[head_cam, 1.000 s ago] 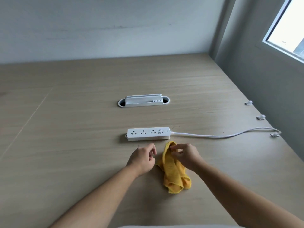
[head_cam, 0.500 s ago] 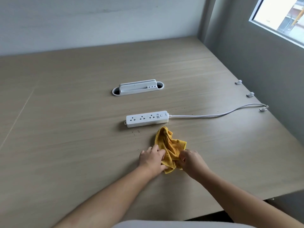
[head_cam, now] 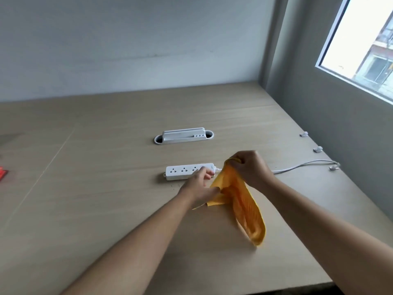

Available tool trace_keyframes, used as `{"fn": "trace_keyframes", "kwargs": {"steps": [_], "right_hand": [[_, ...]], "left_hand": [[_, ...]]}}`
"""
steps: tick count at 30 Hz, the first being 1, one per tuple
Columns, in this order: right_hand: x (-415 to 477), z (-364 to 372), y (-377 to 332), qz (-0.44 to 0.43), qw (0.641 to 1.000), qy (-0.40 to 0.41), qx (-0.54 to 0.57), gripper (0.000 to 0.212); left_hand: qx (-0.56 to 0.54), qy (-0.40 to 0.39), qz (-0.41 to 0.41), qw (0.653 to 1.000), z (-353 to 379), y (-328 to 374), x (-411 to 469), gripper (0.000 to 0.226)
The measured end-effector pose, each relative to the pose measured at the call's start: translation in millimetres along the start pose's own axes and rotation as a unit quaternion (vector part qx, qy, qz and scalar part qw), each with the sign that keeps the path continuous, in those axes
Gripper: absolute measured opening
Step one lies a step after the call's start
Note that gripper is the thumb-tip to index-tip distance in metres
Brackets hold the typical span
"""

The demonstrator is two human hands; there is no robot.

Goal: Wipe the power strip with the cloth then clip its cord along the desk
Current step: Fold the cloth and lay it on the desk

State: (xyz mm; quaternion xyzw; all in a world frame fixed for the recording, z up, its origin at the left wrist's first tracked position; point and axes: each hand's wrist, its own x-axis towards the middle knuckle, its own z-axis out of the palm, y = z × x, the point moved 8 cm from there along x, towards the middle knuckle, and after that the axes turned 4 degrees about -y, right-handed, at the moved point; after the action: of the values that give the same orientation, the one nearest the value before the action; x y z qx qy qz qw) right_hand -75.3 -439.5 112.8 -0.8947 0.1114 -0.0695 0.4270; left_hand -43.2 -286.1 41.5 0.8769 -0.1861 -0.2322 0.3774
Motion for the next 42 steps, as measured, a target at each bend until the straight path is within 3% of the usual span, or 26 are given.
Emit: {"fn": "trace_keyframes", "kwargs": {"steps": [3,5,8,14,19,24,28,30,33,36,39,42], "right_hand": [[-2,-4,-30,-0.035,0.999,-0.033,0.013,0.013],[-5,-15,-40,-0.054,0.998,-0.036,0.015,0.013],[-7,-41,-43,-0.067,0.997,-0.022,0.022,0.012],[-6,-94,-24,-0.055,0.995,0.004,0.078,0.011],[3,-111,-10,-0.017,0.996,-0.028,0.088,0.017],[21,-123,-16,-0.039,0.994,0.052,0.091,0.019],[33,-126,-20,-0.063,0.985,0.076,0.142,0.019],[34,-122,-20,-0.077,0.982,0.046,0.168,0.015],[24,-103,-15,-0.076,0.968,-0.073,0.227,0.013],[5,-73,6,-0.025,0.956,-0.204,0.208,0.036],[-16,-31,40,0.041,0.942,-0.298,0.147,0.008],[-41,19,88,0.140,0.905,-0.387,0.108,0.013]], "left_hand": [[0.139,0.089,0.061,0.984,-3,30,-4,0.025],[0.165,0.113,0.059,0.978,-6,26,-5,0.017],[0.122,0.085,0.035,0.988,-8,9,-6,0.011],[-0.091,-0.076,-0.009,0.993,-43,-28,-7,0.014],[-0.168,-0.034,0.003,0.985,-118,-6,-2,0.018],[-0.173,0.035,0.020,0.984,-171,20,2,0.008],[-0.235,0.060,0.032,0.970,-194,28,-2,0.017],[-0.261,0.039,0.032,0.964,-200,23,-7,0.022],[-0.274,-0.023,0.003,0.962,-191,5,-19,0.012],[-0.249,-0.099,-0.072,0.961,-160,-38,-32,0.017],[-0.204,-0.180,-0.158,0.949,-113,-98,-51,0.041],[-0.202,-0.217,-0.242,0.924,-65,-148,-75,0.013]]}}
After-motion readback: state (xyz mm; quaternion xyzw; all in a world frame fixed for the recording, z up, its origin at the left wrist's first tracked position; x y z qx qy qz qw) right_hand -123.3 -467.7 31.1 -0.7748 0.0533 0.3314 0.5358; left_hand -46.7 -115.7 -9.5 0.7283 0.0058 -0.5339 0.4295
